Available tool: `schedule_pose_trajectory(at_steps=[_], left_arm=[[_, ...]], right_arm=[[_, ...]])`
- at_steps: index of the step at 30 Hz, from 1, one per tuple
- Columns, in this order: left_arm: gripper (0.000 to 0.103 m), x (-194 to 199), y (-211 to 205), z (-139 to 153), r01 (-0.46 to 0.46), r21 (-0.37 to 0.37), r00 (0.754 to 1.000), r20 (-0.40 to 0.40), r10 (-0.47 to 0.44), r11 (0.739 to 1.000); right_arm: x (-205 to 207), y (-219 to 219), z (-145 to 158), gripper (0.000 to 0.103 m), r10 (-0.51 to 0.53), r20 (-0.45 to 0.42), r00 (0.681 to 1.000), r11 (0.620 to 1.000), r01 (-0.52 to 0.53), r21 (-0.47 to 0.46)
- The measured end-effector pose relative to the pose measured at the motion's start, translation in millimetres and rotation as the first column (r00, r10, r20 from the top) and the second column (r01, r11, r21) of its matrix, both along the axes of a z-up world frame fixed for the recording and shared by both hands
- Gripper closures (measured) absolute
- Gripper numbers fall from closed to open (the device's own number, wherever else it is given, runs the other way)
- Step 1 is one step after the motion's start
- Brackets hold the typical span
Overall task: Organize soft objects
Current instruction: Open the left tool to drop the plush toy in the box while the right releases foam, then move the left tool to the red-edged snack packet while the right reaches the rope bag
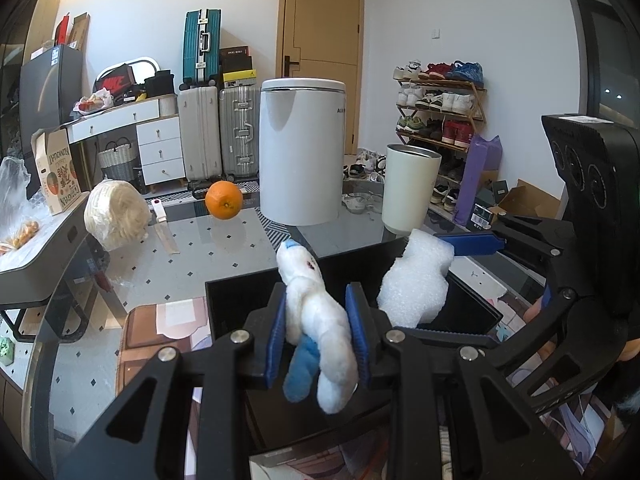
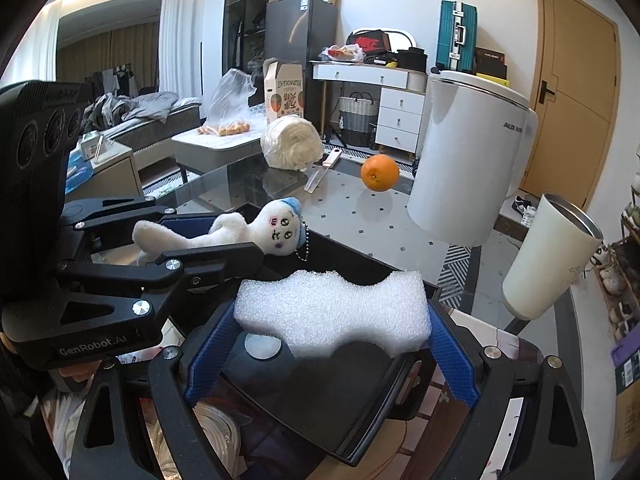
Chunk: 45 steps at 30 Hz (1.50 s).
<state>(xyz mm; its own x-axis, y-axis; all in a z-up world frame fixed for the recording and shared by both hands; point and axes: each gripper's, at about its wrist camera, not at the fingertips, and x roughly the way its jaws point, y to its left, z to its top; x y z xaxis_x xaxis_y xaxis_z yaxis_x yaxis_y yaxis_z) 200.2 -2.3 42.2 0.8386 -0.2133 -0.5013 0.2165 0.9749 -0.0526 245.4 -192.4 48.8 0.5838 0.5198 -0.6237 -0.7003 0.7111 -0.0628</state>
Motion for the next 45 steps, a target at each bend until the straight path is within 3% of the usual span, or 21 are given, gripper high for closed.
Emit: schedule_pose_trajectory(at_steps=[5, 11, 15, 18, 19, 21, 24, 33, 45], left_arm=[[0.074, 0, 2, -2, 0.006, -0.005, 1.000, -0.018, -0.006, 1.000], [0.074, -2, 1, -1, 0.015, -0.007, 1.000, -0.014, -0.015, 1.000], [0.049, -4, 3, 1, 0.002, -0.011, 1.000, -0.018, -0.003, 1.000], [0.042, -7, 8, 4, 0.009, -0.035, 1.000, -0.030, -0.010, 0.999], [0.024, -9, 9, 6, 0.004, -0.036, 0.999, -0.034, -0.005, 0.999], [0.000, -17, 10, 10, -0.027, -0.029, 0.999, -0.023, 0.026, 0.999], [0.000, -32, 14, 18, -0.059, -0.027, 0.998, 0.021, 0.059, 0.998], [0.000, -68, 25, 19, -0.143, 0.010, 0.990, 0.002, 0.143, 0.990], [0.000, -100, 36, -9, -0.182, 0.033, 0.980, -0.071, 0.184, 0.983]], right_arm=[[0, 4, -5, 0.011, 0.028, -0.002, 1.000, 0.999, -0.028, -0.026], [-3, 5, -2, 0.003, 0.038, 0.010, 0.999, 0.999, -0.037, -0.026], [-11, 1, 2, 0.002, 0.033, 0.030, 0.999, 0.999, -0.032, -0.035], [-18, -6, 6, 0.001, 0.017, 0.032, 0.999, 1.000, -0.017, -0.025], [-21, -10, 8, 0.001, 0.011, 0.029, 1.000, 1.000, -0.010, -0.017], [-26, -16, 12, 0.001, -0.003, 0.020, 1.000, 1.000, 0.003, 0.000], [-36, -26, 16, 0.001, -0.032, 0.004, 0.999, 0.999, 0.032, 0.033], [-70, -54, 19, 0.001, -0.095, -0.069, 0.993, 0.988, 0.103, 0.119], [-99, -85, 1, 0.001, -0.115, -0.099, 0.988, 0.989, 0.124, 0.085]])
